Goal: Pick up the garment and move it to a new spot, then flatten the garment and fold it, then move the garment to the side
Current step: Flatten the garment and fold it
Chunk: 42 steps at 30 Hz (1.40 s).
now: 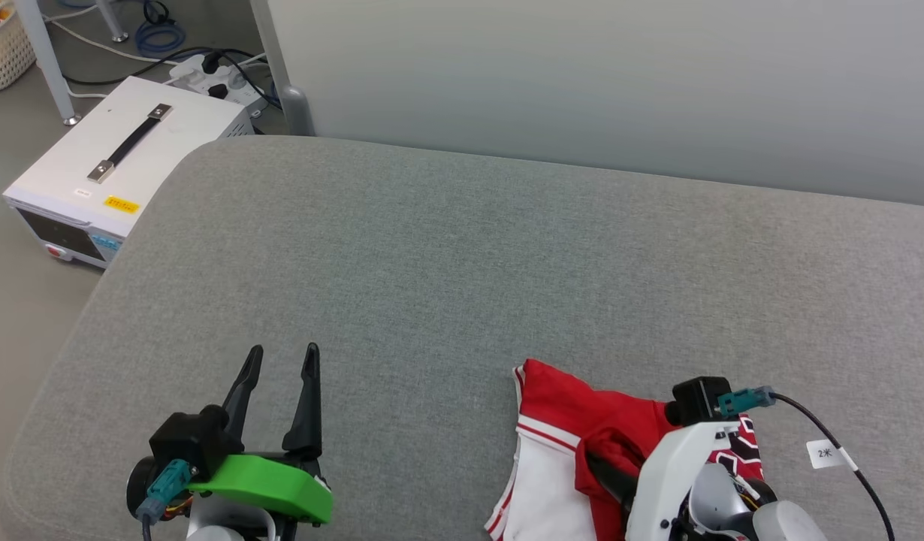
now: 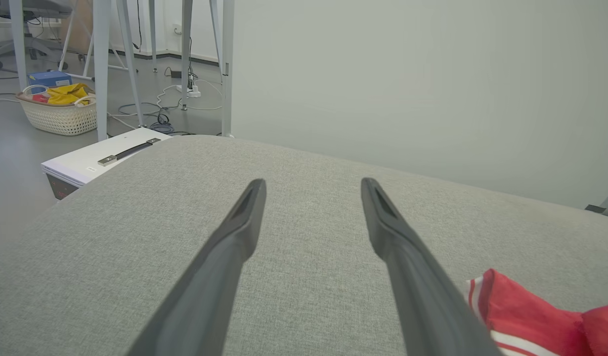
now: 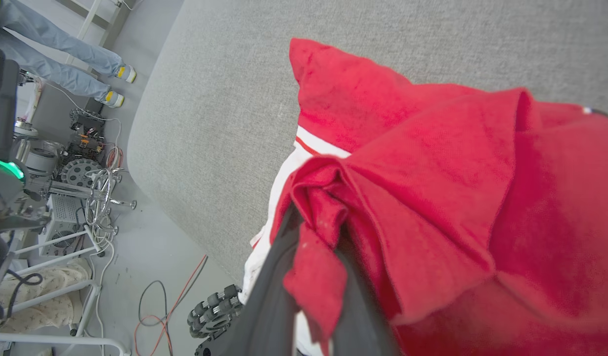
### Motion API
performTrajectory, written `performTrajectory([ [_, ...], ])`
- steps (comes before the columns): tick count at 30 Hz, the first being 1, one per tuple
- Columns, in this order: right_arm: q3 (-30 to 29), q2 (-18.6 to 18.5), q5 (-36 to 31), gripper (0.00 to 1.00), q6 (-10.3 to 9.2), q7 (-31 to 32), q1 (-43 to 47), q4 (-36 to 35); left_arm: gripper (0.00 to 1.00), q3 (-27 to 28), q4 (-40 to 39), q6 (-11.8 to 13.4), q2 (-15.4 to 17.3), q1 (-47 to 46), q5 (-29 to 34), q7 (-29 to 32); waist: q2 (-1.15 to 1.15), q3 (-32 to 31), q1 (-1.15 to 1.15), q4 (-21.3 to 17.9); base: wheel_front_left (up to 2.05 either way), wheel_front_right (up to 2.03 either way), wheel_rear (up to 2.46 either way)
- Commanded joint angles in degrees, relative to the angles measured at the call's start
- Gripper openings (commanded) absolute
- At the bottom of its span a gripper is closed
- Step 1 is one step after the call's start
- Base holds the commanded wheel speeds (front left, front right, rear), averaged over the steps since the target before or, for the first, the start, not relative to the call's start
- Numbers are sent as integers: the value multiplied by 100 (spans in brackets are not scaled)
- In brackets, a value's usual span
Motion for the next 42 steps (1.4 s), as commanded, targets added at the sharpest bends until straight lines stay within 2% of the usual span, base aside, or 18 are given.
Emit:
performTrajectory([
  [1, 66, -11, -86, 0, -3, -80, -157, 139, 100, 18, 23, -33, -34, -48, 39, -34, 0, 29, 0, 69, 0, 0, 0],
  [2, 143, -11, -171, 22, -3, -128, -217, 202, 100, 17, 27, -33, -36, -49, 39, -34, 0, 35, 0, 85, 0, 0, 0],
  [3, 252, -11, -238, 100, -3, -189, -283, 265, 100, 16, 33, -34, -39, -50, 41, -34, 0, 41, 0, 102, 0, 0, 0],
  [6, 605, -11, -386, 100, -3, -270, -445, 377, 100, 19, 51, -35, -44, -44, 46, -34, 0, 53, 0, 130, 0, 0, 0],
  [11, 1233, -11, -1107, 100, -3, -256, -707, 392, 100, 31, 75, -37, -52, -34, 59, -34, 0, 68, 0, 114, 0, 0, 0],
  [18, 1597, -11, -764, 100, -3, -130, -697, 112, 100, 43, 109, -39, -60, -74, 78, -34, 0, 44, 0, 42, 0, 0, 0],
  [22, 1412, -11, -760, 100, -3, -197, -758, -120, 100, 63, 95, -39, -59, -59, 87, -34, 0, -12, 0, -43, 0, 0, 0],
  [28, 819, -78, -1423, 100, -3, -461, -1040, -385, 100, 42, 0, -40, -58, -35, 90, -34, 0, -97, 0, -199, 0, 0, 0],
  [30, 731, -319, -1644, 100, -3, -625, -1151, -479, 100, 16, -43, -40, -61, -21, 91, -34, 0, -113, 0, -258, 0, 0, 0],
  [31, 541, -777, -1943, 100, -3, -1003, -1261, -525, 100, -38, -82, -40, -71, -10, 89, -34, 0, -136, 0, -337, 0, 0, 0],
  [32, 460, -935, -2034, 100, -3, -1160, -1284, -531, 100, -58, -91, -40, -75, -7, 88, -34, 0, -142, 0, -359, 0, 0, 0],
  [36, 67, -1355, -2233, 100, -3, -1726, -1261, -552, 100, -120, -137, -40, -90, 7, 85, -34, 0, -158, 0, -436, 0, 0, 0],
  [42, -571, -1680, -2283, 100, -3, -2367, -894, -745, 100, -245, -201, -40, -114, 60, 90, -34, 0, -182, 0, -521, 0, 0, 0],
])
